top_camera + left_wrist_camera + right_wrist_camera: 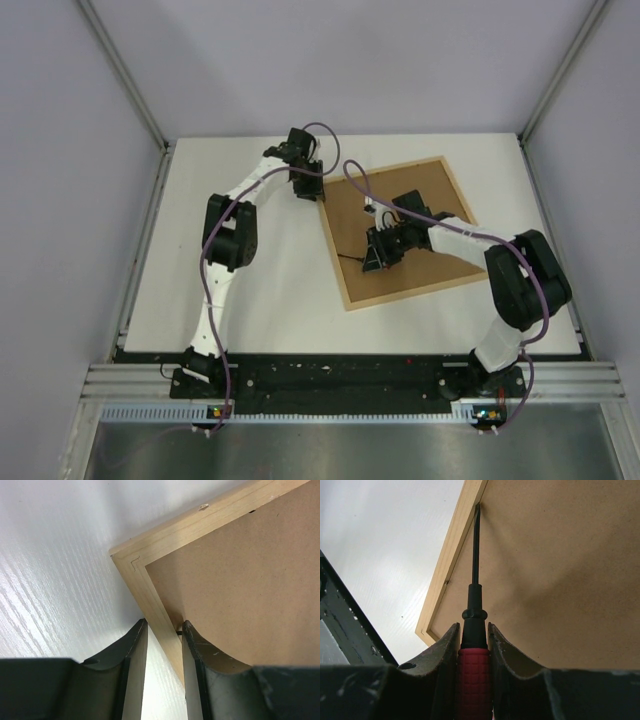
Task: Take the photo out of the frame
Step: Adjust the photo frame at the center of the board.
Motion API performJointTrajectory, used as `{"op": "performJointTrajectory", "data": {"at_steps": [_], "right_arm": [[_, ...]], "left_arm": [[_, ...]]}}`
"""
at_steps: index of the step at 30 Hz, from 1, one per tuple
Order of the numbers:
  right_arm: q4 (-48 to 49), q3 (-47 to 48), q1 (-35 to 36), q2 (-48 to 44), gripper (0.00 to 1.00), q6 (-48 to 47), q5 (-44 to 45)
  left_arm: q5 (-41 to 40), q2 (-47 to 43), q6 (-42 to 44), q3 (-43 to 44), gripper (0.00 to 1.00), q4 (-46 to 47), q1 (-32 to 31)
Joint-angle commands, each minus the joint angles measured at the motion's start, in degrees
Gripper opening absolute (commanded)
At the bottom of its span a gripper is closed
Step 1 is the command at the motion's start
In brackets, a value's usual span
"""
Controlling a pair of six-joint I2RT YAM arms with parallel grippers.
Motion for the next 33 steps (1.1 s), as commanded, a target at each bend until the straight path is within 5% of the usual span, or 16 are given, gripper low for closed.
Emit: {"op": "performJointTrajectory", "data": {"at_steps": [1,10,27,28,31,33], "right_arm": [[1.60,2.81,1.58,0.74,0.00,0.75,-3.05],[1.95,2.38,1.58,1.10,0.00,0.58,-2.88],[3.10,2.20,-1.32,4.26,0.00,2.42,-6.57],[3.10,2.20,-1.32,4.17,0.00,2.51,-6.48],[3.10,2.29,-1.32,3.91,0.00,2.33,-6.04],[3.19,2.20,-1.23,3.82,0.00,2.25,-5.86]], "left_arm": [[0.16,2.30,0.70,-1.33,0.32,-1.30,-1.15],[0.86,1.77,0.35,-1.42,0.00,-0.78,-1.42],[18.36,-1.49,-5.98,-7.41,0.00,10.48,2.01],[18.18,-1.22,-5.80,-6.96,0.02,10.30,2.01],[15.82,-1.39,-4.84,-6.00,0.35,8.81,1.66],[13.01,-1.48,-3.08,-4.07,0.42,6.71,0.96]]}}
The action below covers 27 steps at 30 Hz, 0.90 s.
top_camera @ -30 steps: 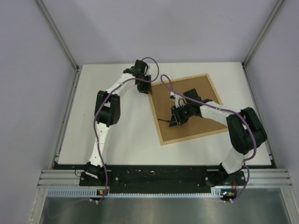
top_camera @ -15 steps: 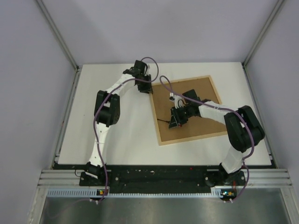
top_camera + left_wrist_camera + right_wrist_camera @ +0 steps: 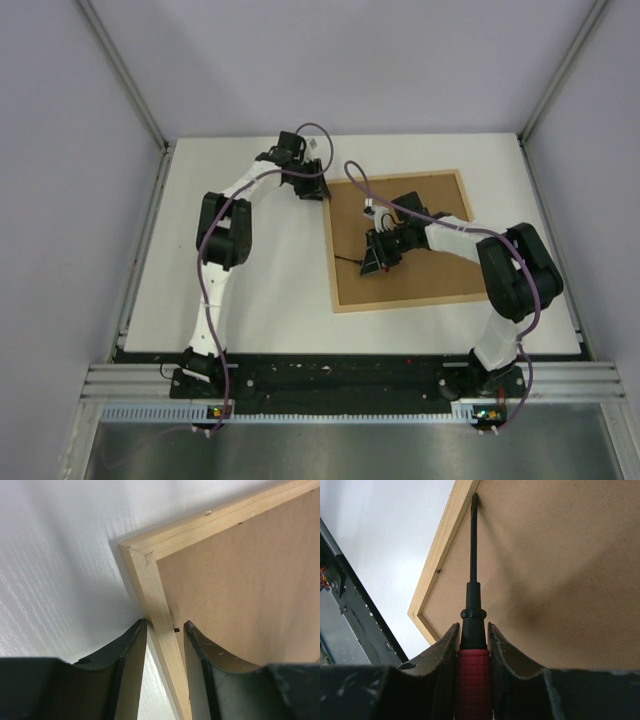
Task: Take the photo out of the frame
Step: Adjust the photo frame at the center of the board.
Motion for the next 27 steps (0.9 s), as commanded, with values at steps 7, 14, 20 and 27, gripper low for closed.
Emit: {"op": "performJointTrajectory", "data": {"at_steps": [7,14,20,27], "right_arm": [[2.27,1.59,-0.27,-0.40,0.00,-0.14,-0.49],[2.62,1.06,-0.18,-1.54,0.00,-0.22,-0.31],[2.62,1.06,0.25,-1.80,0.00,-0.14,-0.40],[2.62,1.06,0.61,-1.81,0.00,-0.58,-0.48]], "left_arm": [[-12.67,1.03,8.38,9.19,0.48,-11.43,-6.01],[-16.55,2.79,9.18,9.46,0.47,-12.67,-6.45],[-17.78,3.76,9.44,10.43,0.46,-12.50,-6.72],[-18.14,4.20,8.30,11.92,0.40,-11.09,-6.72]]}}
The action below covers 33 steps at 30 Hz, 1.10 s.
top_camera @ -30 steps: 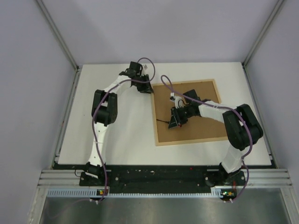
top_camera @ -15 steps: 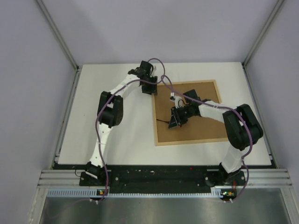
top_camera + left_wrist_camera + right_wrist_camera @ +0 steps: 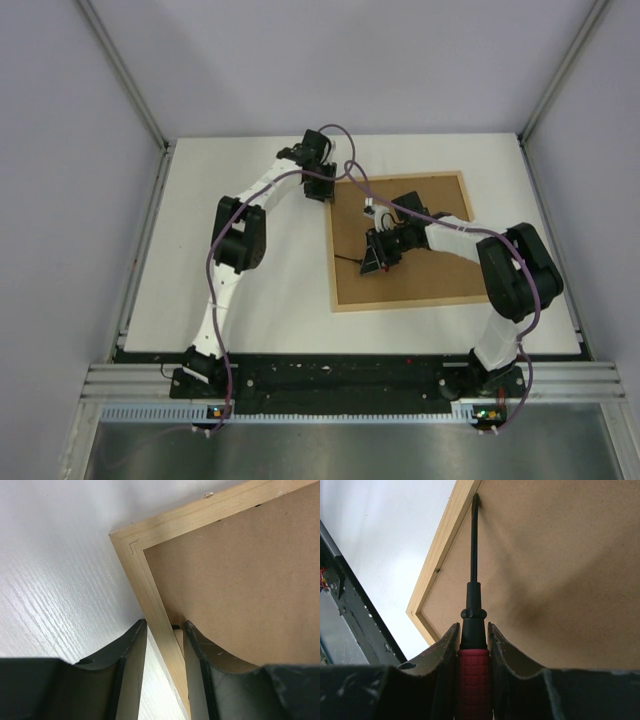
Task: Take the photo out of the frame
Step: Adjust the photo frame at the center of the board.
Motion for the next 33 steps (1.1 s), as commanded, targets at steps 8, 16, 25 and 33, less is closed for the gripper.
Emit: {"op": "performJointTrajectory", "data": {"at_steps": [8,16,25,33], "right_arm": [[2.20,1.06,0.72,-1.78,0.00,-0.62,-0.68],[2.20,0.80,0.72,-1.96,0.00,-0.71,-0.68],[2.20,0.80,0.80,-2.05,0.00,-0.71,-0.68],[2.20,0.71,0.72,-1.79,0.00,-0.80,-0.86]], "left_arm": [[-0.26,1.82,-1.32,1.52,0.39,1.06,-0.36],[0.45,1.91,-3.17,1.43,0.39,2.65,-0.36],[1.51,1.56,-4.22,0.38,0.30,3.79,-0.18],[1.24,0.86,-4.31,0.12,0.00,3.96,0.08]]}}
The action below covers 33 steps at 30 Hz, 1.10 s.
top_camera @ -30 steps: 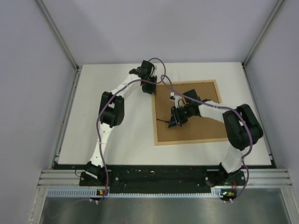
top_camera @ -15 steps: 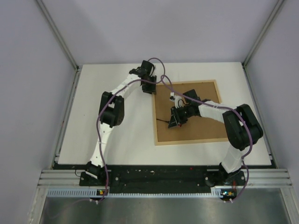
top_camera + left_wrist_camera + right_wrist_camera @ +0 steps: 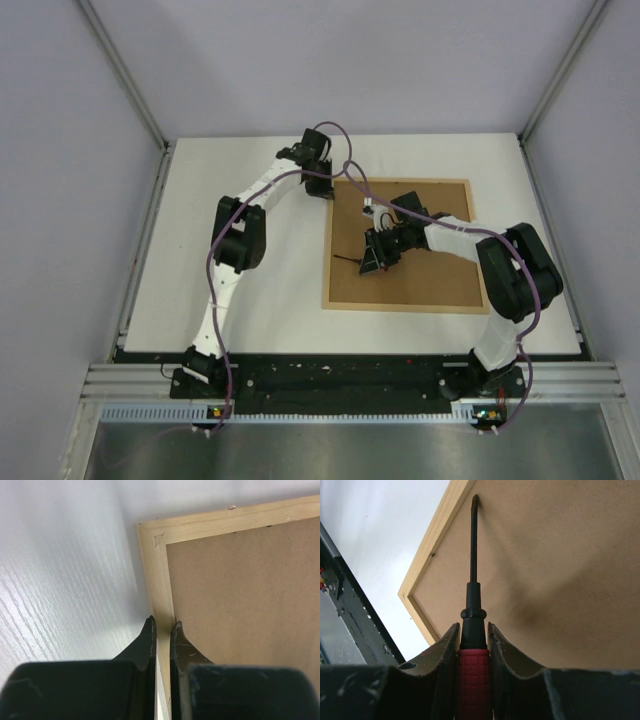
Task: Take the photo out of the frame
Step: Adjust the photo frame at the center of the board.
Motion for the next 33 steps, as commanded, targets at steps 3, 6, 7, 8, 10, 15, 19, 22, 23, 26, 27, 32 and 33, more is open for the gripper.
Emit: {"op": "performJointTrajectory", "data": {"at_steps": [3,6,7,8,10,15,19,22,23,26,27,32,33], "right_arm": [[1.55,0.53,0.43,-1.52,0.00,-0.75,-1.25],[1.64,0.45,0.43,-1.52,0.00,-0.75,-1.16],[1.55,0.53,0.43,-1.52,0.00,-0.75,-1.16],[1.64,0.45,0.43,-1.61,0.00,-0.67,-1.16],[1.55,0.53,0.43,-1.69,0.00,-0.67,-1.16],[1.55,0.53,0.43,-1.61,0.00,-0.75,-1.34],[1.55,0.53,0.43,-1.61,0.00,-0.66,-1.25],[1.55,0.62,0.43,-1.87,0.00,-0.58,-1.25],[1.64,0.62,0.43,-1.96,0.00,-0.58,-1.25],[1.64,0.80,0.43,-1.96,0.00,-0.58,-1.25],[1.64,0.71,0.43,-1.96,0.00,-0.49,-1.25],[1.29,1.32,0.35,-3.01,0.00,-1.28,-0.73],[1.02,1.76,0.35,-3.80,0.00,-1.72,-0.46]], "left_arm": [[2.93,-1.70,-0.20,-3.80,0.00,4.70,0.67],[9.32,-5.22,-4.41,-10.91,0.00,12.51,2.51],[11.35,-5.58,-5.74,-11.89,0.00,13.67,3.22],[13.29,-5.41,-6.79,-11.73,0.00,13.68,3.75],[15.58,-5.49,-8.38,-12.78,0.00,14.73,4.54],[22.79,-6.46,-14.36,-18.40,0.00,21.50,5.68],[26.31,-6.55,-16.38,-18.85,0.00,24.49,5.77],[26.84,-6.37,-16.65,-17.89,0.00,24.67,5.69],[26.14,-6.29,-15.95,-17.10,0.00,23.80,5.60],[22.72,-6.20,-13.32,-14.99,0.13,19.59,5.25],[21.40,-6.28,-12.52,-14.37,0.23,18.53,5.16],[19.20,-7.25,-10.41,-13.22,0.41,16.24,5.59],[19.11,-7.69,-9.97,-13.40,0.47,15.97,5.94]]}}
